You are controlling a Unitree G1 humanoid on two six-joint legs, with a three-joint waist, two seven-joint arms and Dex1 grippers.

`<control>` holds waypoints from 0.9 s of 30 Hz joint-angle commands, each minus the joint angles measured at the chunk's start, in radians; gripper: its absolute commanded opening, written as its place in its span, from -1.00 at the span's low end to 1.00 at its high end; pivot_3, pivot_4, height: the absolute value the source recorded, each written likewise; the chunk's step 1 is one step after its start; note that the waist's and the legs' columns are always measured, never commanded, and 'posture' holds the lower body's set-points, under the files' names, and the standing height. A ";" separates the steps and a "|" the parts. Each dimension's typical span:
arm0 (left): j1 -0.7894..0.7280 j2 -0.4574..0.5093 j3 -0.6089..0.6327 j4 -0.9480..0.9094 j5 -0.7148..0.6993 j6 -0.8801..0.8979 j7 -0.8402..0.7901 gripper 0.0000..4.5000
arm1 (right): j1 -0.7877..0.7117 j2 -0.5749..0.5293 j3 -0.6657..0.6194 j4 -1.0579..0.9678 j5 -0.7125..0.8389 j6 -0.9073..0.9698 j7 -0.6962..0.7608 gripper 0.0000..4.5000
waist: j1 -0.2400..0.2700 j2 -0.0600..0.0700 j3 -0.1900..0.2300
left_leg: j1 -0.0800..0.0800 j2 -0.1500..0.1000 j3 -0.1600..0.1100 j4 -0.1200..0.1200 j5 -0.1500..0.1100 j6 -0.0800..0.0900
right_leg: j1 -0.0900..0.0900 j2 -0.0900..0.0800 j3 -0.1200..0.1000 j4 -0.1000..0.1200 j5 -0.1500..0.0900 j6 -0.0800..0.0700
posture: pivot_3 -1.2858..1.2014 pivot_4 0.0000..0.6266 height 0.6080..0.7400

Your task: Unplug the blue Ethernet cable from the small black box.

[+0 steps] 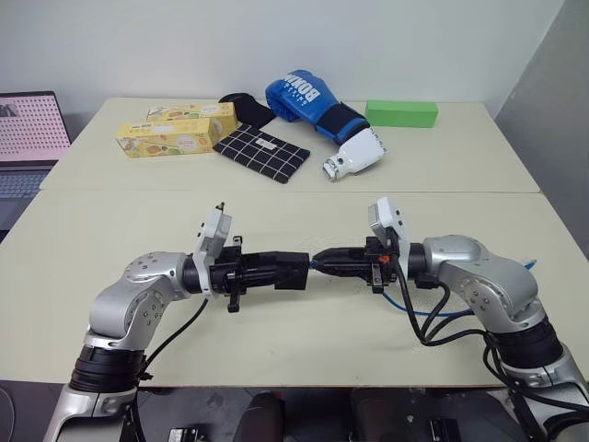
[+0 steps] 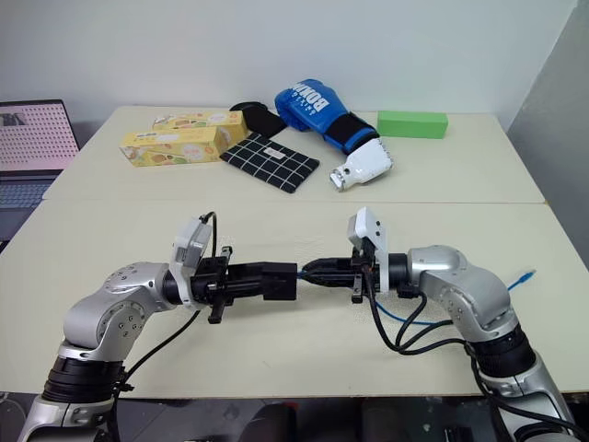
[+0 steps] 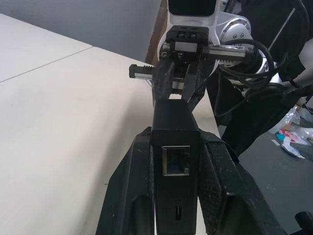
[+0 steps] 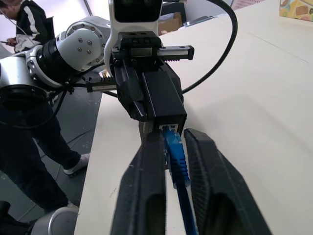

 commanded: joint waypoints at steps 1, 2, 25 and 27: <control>-0.007 0.000 -0.003 -0.009 -0.004 -0.018 -0.022 -0.66 | -0.026 -0.004 -0.086 -0.018 0.076 0.047 -0.002 -0.29 | 0.000 0.000 0.000 | 0.000 0.000 0.000 0.000 0.000 0.000 | 0.000 0.000 0.000 0.000 0.000 0.000 | 0.03 -0.52 1.00; -0.008 -0.001 -0.002 -0.008 -0.004 -0.017 -0.024 -0.66 | -0.022 -0.012 -0.100 -0.024 0.100 0.070 0.002 -0.17 | 0.000 0.000 0.000 | 0.000 0.000 0.000 0.000 0.000 0.000 | 0.000 0.000 0.000 0.000 0.000 0.000 | 0.03 -0.52 1.00; -0.038 -0.044 0.000 -0.005 -0.017 0.011 -0.009 -0.66 | 0.048 0.033 -0.064 -0.083 0.082 0.100 -0.072 -0.16 | 0.000 0.000 0.000 | -0.001 0.000 0.000 0.000 0.000 0.000 | 0.000 0.002 0.000 -0.001 0.000 0.000 | 0.03 -0.52 1.00; -0.038 -0.044 0.000 -0.006 -0.017 0.012 -0.008 -0.66 | 0.047 0.035 -0.066 -0.081 0.083 0.102 -0.070 -0.16 | 0.000 0.000 0.000 | -0.001 0.000 0.000 0.000 0.000 0.000 | 0.000 0.002 0.000 -0.001 0.000 0.000 | 0.03 -0.52 1.00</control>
